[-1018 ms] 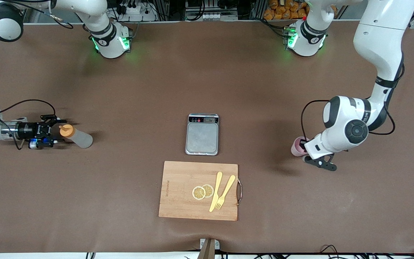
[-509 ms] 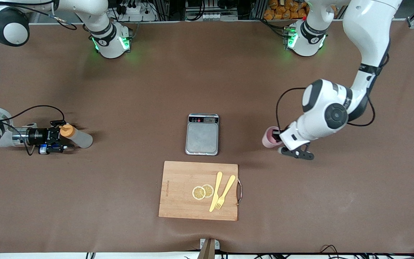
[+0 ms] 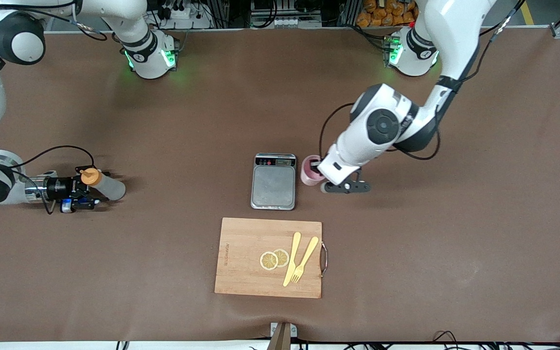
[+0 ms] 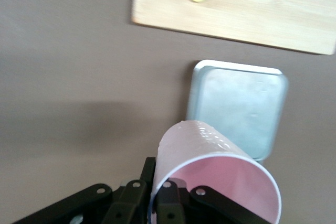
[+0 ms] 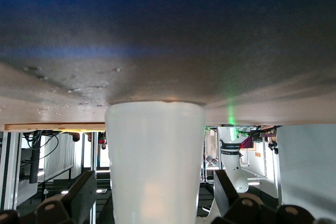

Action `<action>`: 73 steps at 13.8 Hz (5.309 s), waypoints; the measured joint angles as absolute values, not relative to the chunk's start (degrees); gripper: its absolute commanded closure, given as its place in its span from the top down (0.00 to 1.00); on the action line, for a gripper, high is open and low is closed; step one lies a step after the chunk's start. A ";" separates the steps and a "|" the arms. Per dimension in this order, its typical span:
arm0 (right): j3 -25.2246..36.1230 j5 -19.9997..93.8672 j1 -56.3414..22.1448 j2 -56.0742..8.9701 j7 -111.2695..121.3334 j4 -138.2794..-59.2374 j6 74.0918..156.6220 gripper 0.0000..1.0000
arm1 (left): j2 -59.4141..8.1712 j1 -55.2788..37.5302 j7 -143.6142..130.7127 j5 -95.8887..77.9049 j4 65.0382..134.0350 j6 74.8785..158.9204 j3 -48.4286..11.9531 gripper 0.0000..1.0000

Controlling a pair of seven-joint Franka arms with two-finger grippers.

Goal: Add sauce to pink cup with both arms
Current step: 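Carry the pink cup onto the scale with the left gripper, then release the cup on the scale while the right gripper lifts the bottle, then withdraw the left gripper while the right gripper brings the bottle over, then tilt the white bottle over the pink cup with the right gripper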

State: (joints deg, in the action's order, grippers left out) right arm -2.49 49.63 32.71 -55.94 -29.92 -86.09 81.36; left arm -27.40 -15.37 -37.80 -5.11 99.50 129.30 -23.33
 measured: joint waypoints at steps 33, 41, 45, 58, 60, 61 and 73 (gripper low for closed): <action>-2.77 41.28 17.00 -44.09 -56.17 -81.59 88.58 0.54 | -30.68 -29.20 -51.72 -4.97 83.38 124.98 -12.03 1.00; -2.73 37.34 5.00 -37.83 -76.44 -79.87 91.74 0.52 | -19.19 -14.73 -31.97 -4.91 88.74 112.79 -11.60 1.00; -2.77 32.71 -1.67 -37.84 -85.97 -78.47 94.73 0.52 | -13.68 -9.00 -22.05 -4.84 89.77 106.07 -11.63 1.00; -2.72 15.19 -17.34 -37.85 -110.39 -75.99 97.81 0.47 | -1.09 -4.39 0.81 3.35 91.19 88.97 -7.86 1.00; -2.72 12.21 -19.22 -37.85 -113.24 -75.73 96.99 0.47 | -0.99 -4.38 0.93 3.32 90.61 87.19 -6.65 1.00; -2.73 10.63 -20.30 -37.85 -114.78 -75.65 96.49 0.47 | -0.98 -4.37 0.87 3.22 90.19 86.65 -6.15 1.00; -2.66 1.46 -23.77 -38.89 -120.56 -73.21 89.07 0.44 | -0.81 -4.44 -3.76 2.89 86.80 85.08 -6.93 1.00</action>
